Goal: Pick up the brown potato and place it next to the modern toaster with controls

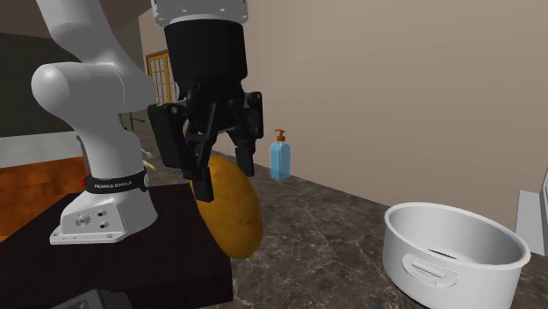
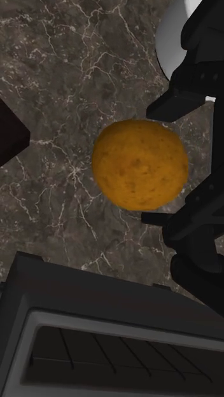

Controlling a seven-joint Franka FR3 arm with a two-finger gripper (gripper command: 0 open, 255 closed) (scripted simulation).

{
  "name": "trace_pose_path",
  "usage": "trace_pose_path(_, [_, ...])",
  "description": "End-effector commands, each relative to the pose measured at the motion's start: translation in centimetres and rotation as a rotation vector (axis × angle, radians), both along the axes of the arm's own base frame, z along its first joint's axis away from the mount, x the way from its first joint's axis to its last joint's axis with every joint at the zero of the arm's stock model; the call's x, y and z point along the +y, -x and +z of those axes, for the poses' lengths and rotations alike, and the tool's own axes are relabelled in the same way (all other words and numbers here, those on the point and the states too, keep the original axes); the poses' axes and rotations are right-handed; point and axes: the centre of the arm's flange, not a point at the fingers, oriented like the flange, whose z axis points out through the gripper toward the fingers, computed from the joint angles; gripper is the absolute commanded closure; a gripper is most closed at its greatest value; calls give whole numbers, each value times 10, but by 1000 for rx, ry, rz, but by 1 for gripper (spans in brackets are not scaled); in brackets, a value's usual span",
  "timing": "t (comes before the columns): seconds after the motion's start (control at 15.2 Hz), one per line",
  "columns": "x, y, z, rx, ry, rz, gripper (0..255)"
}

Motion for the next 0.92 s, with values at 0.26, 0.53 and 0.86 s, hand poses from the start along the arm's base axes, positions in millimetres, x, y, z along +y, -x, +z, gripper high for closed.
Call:
trace_pose_path(0.26, [0,1,-32,0,0,0,255])
trace_pose_path(0.53, [0,1,-53,0,0,0,255])
trace_pose_path(0.86, [0,1,-79,0,0,0,255])
